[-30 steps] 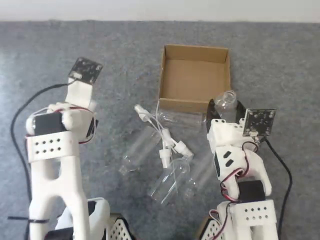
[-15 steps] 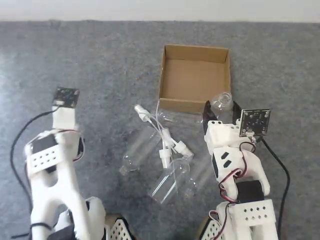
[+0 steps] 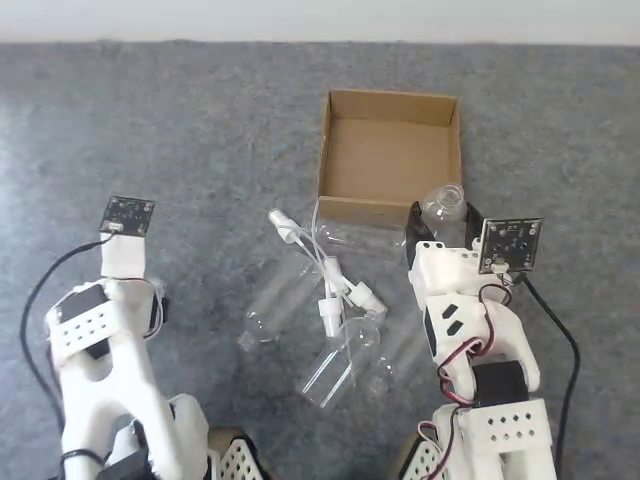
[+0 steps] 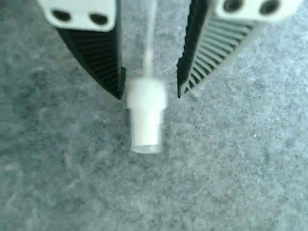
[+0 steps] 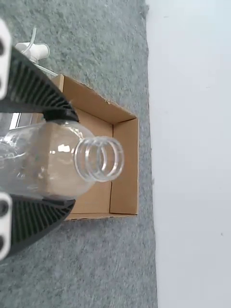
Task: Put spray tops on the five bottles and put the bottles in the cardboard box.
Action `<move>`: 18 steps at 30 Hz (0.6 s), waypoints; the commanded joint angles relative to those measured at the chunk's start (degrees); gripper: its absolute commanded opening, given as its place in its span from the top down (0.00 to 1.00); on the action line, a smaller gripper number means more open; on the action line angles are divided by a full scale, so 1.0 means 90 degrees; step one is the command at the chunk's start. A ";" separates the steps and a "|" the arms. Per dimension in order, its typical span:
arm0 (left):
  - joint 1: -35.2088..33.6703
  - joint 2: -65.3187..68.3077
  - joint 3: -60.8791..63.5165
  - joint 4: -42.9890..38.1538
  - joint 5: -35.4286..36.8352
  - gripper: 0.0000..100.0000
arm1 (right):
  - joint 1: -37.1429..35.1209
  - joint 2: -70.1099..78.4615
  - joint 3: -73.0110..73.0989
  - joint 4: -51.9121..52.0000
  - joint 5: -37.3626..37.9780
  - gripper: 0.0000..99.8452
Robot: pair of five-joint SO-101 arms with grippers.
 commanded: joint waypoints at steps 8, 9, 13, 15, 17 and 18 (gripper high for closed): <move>-0.0029 0.0010 -0.0298 0.0430 -0.0332 0.81 | -0.0005 -0.0122 -0.0107 -0.0161 0.0088 0.91; -0.0029 0.0020 -0.0425 0.0596 -0.0342 0.81 | -0.0015 -0.0122 -0.0107 -0.0161 0.0088 0.91; -0.0029 0.0020 -0.1070 0.1661 -0.0742 0.81 | -0.0044 -0.0122 -0.0098 -0.0132 0.0479 0.91; -0.0029 0.0020 -0.1372 0.2071 -0.0830 0.81 | -0.0044 -0.0122 -0.0098 -0.0142 0.0498 0.91; -0.0029 0.0020 -0.1587 0.2276 -0.0821 0.81 | -0.0044 -0.0122 -0.0098 -0.0132 0.0508 0.91; -0.0029 0.0020 -0.1675 0.2325 -0.0821 0.81 | -0.0044 -0.0122 -0.0098 -0.0132 0.0508 0.91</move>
